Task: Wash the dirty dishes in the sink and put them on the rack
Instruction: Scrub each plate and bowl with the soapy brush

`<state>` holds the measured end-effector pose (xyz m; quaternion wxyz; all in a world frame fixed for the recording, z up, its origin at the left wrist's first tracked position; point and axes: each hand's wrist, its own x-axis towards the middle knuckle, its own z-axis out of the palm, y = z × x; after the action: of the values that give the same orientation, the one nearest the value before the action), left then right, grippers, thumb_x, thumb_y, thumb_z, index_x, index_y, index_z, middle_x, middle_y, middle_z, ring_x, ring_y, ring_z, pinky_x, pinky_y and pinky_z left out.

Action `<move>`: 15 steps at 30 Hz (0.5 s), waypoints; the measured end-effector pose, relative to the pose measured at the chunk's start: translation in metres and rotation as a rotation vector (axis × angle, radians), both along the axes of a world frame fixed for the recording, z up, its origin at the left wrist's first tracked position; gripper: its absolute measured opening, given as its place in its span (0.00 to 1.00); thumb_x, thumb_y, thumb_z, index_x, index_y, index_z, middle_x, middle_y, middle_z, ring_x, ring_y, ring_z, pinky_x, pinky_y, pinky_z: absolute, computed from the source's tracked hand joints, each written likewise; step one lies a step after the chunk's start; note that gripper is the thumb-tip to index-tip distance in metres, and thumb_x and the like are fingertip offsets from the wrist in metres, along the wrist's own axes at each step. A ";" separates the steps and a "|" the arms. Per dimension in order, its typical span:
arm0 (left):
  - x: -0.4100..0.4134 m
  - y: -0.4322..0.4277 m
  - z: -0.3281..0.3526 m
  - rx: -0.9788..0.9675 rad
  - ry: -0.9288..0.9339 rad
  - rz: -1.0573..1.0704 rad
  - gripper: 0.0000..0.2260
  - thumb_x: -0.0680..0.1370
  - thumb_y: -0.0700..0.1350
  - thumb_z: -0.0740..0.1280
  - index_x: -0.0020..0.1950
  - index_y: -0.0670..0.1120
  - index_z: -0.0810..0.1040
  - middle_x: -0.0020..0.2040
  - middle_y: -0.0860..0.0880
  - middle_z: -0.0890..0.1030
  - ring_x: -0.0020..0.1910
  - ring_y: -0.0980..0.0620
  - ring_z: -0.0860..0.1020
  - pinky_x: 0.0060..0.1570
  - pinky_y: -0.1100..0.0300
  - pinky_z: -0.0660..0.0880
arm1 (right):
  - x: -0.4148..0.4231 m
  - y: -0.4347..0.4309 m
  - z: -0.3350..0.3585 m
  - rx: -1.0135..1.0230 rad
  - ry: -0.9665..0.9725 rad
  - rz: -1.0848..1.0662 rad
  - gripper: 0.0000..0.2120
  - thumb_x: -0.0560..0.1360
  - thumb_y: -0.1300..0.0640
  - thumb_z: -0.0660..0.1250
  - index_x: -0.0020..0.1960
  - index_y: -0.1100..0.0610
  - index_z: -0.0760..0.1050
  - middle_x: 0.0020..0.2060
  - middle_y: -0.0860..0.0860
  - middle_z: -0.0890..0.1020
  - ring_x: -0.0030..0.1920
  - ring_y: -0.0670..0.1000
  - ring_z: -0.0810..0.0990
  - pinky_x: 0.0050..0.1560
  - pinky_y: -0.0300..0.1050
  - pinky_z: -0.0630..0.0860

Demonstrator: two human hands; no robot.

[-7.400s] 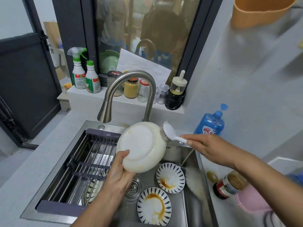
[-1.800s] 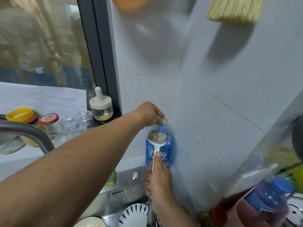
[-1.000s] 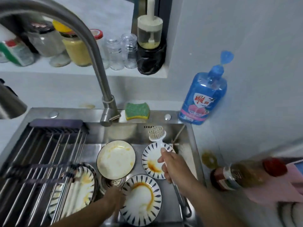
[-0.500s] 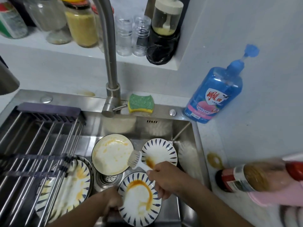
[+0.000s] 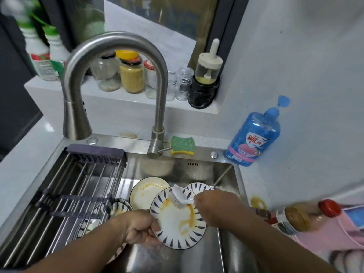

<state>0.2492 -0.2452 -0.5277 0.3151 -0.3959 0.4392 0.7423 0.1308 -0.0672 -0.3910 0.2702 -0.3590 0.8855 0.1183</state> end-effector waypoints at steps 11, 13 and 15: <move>0.018 0.006 0.079 0.205 0.309 0.220 0.21 0.76 0.21 0.54 0.63 0.37 0.75 0.53 0.34 0.85 0.50 0.34 0.85 0.49 0.34 0.80 | 0.029 -0.026 0.049 -0.067 0.029 -0.093 0.24 0.82 0.55 0.60 0.75 0.41 0.66 0.70 0.52 0.76 0.67 0.57 0.75 0.62 0.49 0.72; 0.025 0.008 0.089 0.214 0.338 0.246 0.23 0.76 0.20 0.53 0.62 0.37 0.76 0.52 0.35 0.85 0.48 0.35 0.85 0.47 0.34 0.80 | 0.039 -0.032 0.055 -0.132 -0.021 -0.061 0.21 0.84 0.48 0.55 0.77 0.37 0.64 0.73 0.50 0.73 0.70 0.55 0.73 0.64 0.47 0.70; 0.033 0.004 0.092 0.221 0.373 0.286 0.25 0.75 0.19 0.52 0.64 0.37 0.76 0.55 0.34 0.84 0.53 0.33 0.84 0.49 0.32 0.79 | 0.053 -0.030 0.062 -0.142 -0.048 0.006 0.20 0.85 0.45 0.54 0.76 0.35 0.64 0.74 0.48 0.72 0.71 0.54 0.72 0.64 0.46 0.69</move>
<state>0.2817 -0.2408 -0.4355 0.1618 -0.2733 0.3456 0.8830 0.1838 -0.0975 -0.3289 0.2648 -0.3825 0.8839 0.0475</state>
